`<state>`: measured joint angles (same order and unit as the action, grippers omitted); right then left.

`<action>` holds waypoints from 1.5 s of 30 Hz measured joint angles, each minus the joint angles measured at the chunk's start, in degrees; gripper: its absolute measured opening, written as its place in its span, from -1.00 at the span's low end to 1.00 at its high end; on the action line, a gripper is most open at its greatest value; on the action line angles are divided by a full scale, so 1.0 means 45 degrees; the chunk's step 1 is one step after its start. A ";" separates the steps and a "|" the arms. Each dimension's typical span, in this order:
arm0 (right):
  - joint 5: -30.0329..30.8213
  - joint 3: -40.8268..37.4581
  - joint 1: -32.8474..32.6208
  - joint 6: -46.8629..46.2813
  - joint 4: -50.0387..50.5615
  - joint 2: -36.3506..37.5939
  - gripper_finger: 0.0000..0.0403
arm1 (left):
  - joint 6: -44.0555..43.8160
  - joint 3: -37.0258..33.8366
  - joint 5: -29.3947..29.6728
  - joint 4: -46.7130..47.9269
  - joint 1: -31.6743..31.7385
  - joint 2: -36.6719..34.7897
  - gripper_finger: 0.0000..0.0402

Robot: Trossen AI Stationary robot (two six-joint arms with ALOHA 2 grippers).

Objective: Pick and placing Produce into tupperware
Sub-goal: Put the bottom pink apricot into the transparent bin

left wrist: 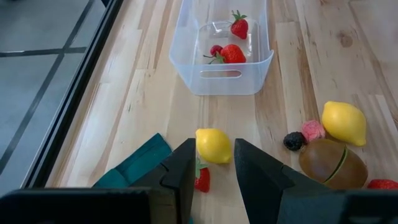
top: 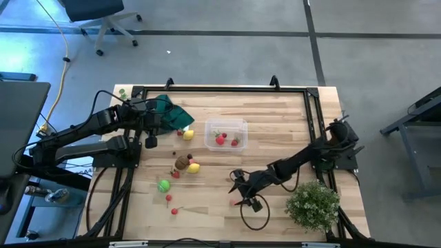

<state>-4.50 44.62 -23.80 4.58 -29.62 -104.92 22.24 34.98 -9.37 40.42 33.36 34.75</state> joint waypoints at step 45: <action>0.1085 0.0180 -0.0478 -0.0197 -0.0516 -0.1409 0.21 | 0.0002 0.0000 -0.0003 0.0006 0.0000 0.0004 -0.51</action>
<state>0.38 45.43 -25.96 3.69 -31.94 -111.26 22.25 34.98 -9.39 40.45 33.36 34.76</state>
